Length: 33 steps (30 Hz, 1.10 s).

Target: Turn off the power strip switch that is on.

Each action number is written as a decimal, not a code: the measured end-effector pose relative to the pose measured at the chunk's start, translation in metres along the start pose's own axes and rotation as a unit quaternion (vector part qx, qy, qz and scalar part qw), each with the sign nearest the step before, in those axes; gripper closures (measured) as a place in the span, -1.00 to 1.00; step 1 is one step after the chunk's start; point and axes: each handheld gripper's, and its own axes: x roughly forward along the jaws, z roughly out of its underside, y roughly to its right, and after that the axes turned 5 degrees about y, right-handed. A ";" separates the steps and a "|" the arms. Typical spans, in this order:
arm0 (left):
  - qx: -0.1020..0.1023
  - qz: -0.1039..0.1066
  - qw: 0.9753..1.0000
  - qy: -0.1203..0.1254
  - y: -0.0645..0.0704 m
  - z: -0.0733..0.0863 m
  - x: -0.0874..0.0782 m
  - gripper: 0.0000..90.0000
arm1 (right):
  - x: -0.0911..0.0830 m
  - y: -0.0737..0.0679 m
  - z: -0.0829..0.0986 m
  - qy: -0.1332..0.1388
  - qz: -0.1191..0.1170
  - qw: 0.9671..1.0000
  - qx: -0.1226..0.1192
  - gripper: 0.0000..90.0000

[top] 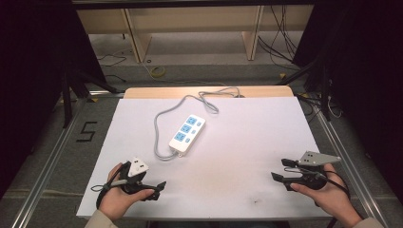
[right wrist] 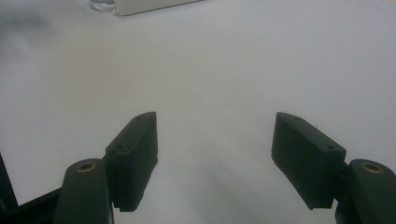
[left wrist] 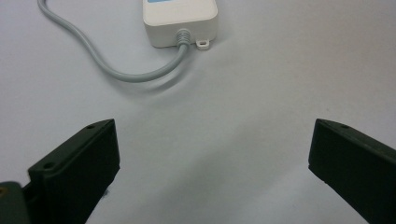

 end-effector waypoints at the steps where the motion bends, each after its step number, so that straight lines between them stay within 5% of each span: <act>1: -0.001 0.000 1.000 0.000 0.000 0.000 0.000 -0.96 | 0.000 0.000 0.000 -0.001 0.001 1.000 -0.001 -0.29; 10: -0.020 -0.020 0.999 0.016 -0.002 -0.007 -0.005 -0.61 | 0.000 -0.003 -0.001 0.001 -0.001 1.000 -0.003 -0.29; 15: -0.001 -0.058 0.998 0.040 -0.002 -0.017 -0.009 0.12 | 0.001 -0.002 -0.001 0.000 -0.003 1.000 -0.002 -0.29; 18: -0.001 -0.063 0.997 0.047 -0.002 -0.020 -0.009 0.54 | 0.001 -0.002 -0.001 -0.001 -0.003 1.000 -0.003 -0.29; 19: -0.002 -0.063 0.997 0.048 -0.001 -0.022 -0.008 0.54 | 0.001 -0.002 -0.001 -0.001 -0.003 1.000 -0.003 -0.29; 20: -0.003 -0.059 0.997 0.043 -0.001 -0.023 -0.007 0.77 | 0.002 -0.003 -0.001 -0.001 -0.004 1.000 -0.006 -0.29; 23: -0.011 -0.056 0.998 0.038 0.000 -0.028 -0.005 0.98 | 0.002 -0.003 -0.002 0.001 -0.005 1.000 -0.007 -0.29; 33: -0.018 -0.047 0.998 0.024 0.005 -0.045 0.010 0.99 | 0.003 -0.005 -0.002 -0.001 -0.005 1.000 -0.006 -0.29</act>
